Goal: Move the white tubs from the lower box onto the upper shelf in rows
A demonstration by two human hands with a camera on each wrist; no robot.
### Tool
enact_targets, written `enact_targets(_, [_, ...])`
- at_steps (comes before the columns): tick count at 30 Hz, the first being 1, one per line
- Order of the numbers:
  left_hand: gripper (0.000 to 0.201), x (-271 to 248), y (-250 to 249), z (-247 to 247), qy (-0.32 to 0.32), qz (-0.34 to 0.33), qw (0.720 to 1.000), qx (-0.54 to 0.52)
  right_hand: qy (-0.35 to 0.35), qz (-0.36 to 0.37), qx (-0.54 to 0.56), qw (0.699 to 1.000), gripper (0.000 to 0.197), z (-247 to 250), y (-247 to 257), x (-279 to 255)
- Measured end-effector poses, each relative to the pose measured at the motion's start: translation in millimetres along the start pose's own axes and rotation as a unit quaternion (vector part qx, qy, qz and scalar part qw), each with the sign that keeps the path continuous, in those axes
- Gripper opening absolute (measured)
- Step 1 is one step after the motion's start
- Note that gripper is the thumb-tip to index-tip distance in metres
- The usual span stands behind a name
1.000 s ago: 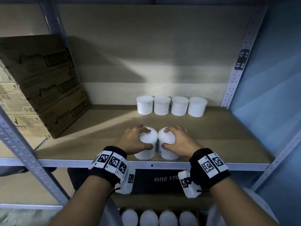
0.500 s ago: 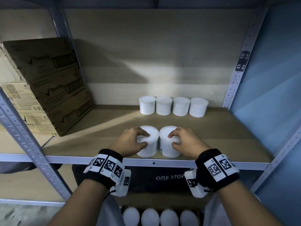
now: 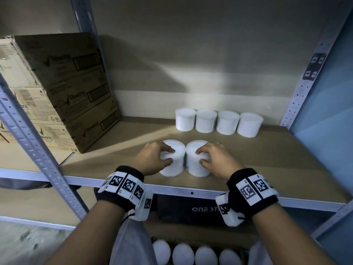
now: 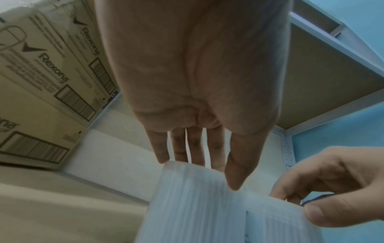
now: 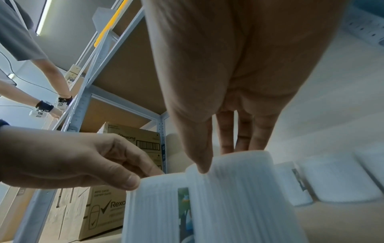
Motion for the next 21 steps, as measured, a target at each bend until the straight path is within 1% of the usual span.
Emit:
enact_targets(3, [0.034, 10.1, 11.6, 8.3, -0.006, 0.01, 1.0, 0.018, 0.005, 0.009, -0.012, 1.0, 0.037, -5.8, 9.4, 21.5])
enact_targets(8, [0.038, 31.0, 26.1, 25.0, -0.006, 0.027, 0.998, 0.064, 0.011, 0.019, -0.023, 0.999, 0.039, -13.4, 22.2, 60.7])
enact_targets(13, [0.04, 56.5, 46.4, 38.7, -0.006, 0.053, 0.996, 0.071, 0.024, 0.013, -0.028, 0.999, 0.039, -21.3, 30.8, 99.6])
enact_targets(17, [0.04, 79.3, 68.0, 48.5, -0.024, 0.086, 0.994, 0.062, 0.04, 0.025, -0.033, 0.998, 0.04, -24.6, 38.5, 127.9])
enact_targets(21, [0.04, 102.0, 85.2, 56.3, -0.039, 0.105, 0.991, 0.075, 0.027, 0.029, -0.043, 0.998, 0.039, -26.9, 46.0, 151.8])
Point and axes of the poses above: each hand's wrist, its own x-axis towards the middle knuckle, its own z-axis out of the back of the hand, y = z × x, the point moved 8 cm from there along x, towards the middle knuckle, and after that the axes turned 11 degrees about -x, right-handed, at the moved point
